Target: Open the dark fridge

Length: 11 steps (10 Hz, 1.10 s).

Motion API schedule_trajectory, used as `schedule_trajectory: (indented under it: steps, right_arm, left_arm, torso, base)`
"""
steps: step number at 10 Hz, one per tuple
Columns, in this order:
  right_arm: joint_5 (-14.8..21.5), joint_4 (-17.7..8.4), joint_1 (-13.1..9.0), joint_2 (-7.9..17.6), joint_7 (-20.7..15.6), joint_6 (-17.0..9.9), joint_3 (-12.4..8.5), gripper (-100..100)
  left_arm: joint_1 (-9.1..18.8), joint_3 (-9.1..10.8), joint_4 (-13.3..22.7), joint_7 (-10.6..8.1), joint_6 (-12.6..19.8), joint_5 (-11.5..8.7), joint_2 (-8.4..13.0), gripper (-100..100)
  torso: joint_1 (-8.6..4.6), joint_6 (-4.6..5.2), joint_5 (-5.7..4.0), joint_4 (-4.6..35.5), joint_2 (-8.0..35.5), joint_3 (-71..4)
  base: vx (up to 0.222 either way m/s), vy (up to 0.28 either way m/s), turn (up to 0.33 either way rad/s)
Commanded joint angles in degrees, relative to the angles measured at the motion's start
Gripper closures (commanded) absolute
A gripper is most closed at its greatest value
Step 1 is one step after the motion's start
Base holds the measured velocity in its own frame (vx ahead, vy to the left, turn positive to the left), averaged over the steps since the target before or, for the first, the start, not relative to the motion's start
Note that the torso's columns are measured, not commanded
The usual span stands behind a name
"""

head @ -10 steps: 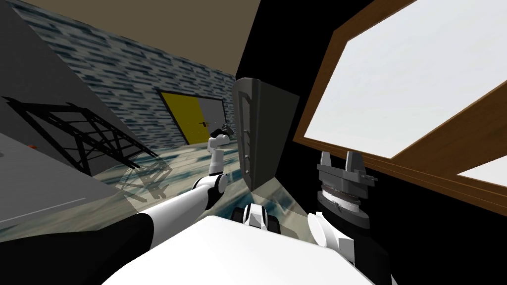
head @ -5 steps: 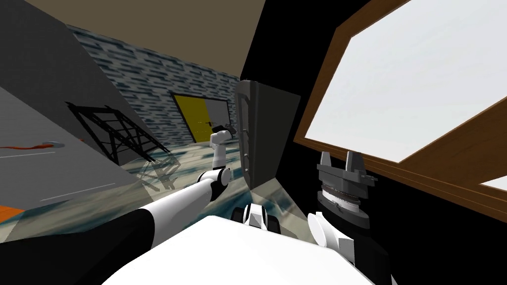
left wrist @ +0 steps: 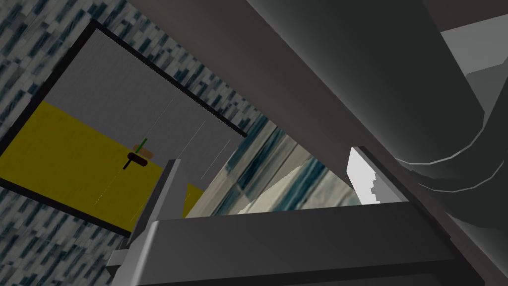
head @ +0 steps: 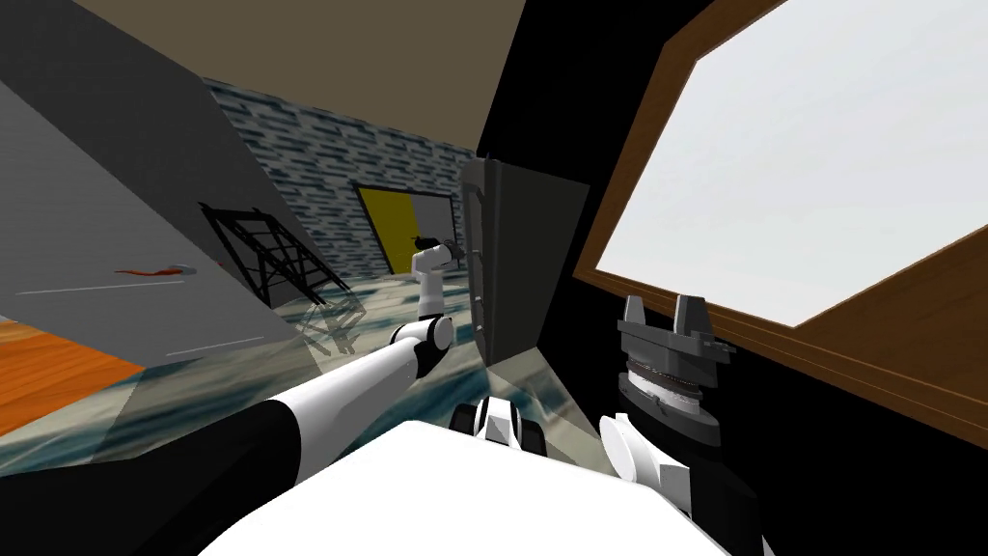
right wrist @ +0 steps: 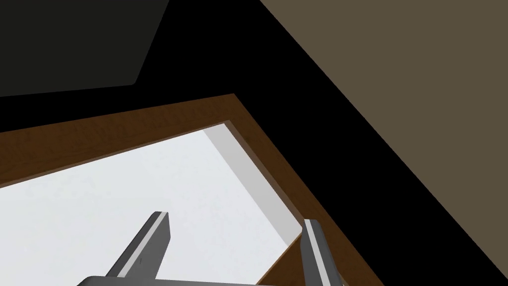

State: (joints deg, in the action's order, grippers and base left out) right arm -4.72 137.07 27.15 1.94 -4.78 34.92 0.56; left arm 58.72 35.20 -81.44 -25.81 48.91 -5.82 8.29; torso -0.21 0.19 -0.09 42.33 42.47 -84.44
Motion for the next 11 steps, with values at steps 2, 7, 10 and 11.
schedule_trajectory:
  steps: [2, 7, 10, 11]
  right_arm:
    - [0.00, 0.00, 0.00, 0.00, 0.00, 0.00, 0.00, 0]
    - [0.00, 0.00, 0.00, 0.01, 0.00, 0.00, 0.00, 0]
    - [0.00, 0.00, 0.00, 0.01, 0.00, 0.00, 0.00, 0]
    - [0.00, 0.00, 0.00, 0.01, 0.00, 0.00, -0.01, 0]
  left_arm:
    - [4.35, 1.70, 2.50, -0.52, 5.08, -0.64, -0.15, -100]
    - [8.71, 3.59, 5.18, -0.97, 9.52, -1.36, 0.64, -100]
    - [7.89, 5.19, 5.81, -1.25, 8.21, -1.48, 1.94, -100]
    - [8.01, 4.88, 5.54, -1.06, 8.73, -1.06, 1.98, -100]
  torso:
    - [-0.37, 0.16, -0.15, 0.08, 0.18, 0.13]
    - [-1.03, 0.61, -0.46, 0.32, 0.75, 0.53]
    - [-0.91, 0.39, -0.44, 0.44, 0.83, 0.60]
    - [-0.27, 0.13, -0.20, 0.27, 0.28, 0.23]
  base:
    - [-0.027, -0.097, 0.143]
    - [-0.027, -0.082, 0.097]
    - [0.027, 0.007, 0.052]
    - [0.062, 0.046, 0.012]
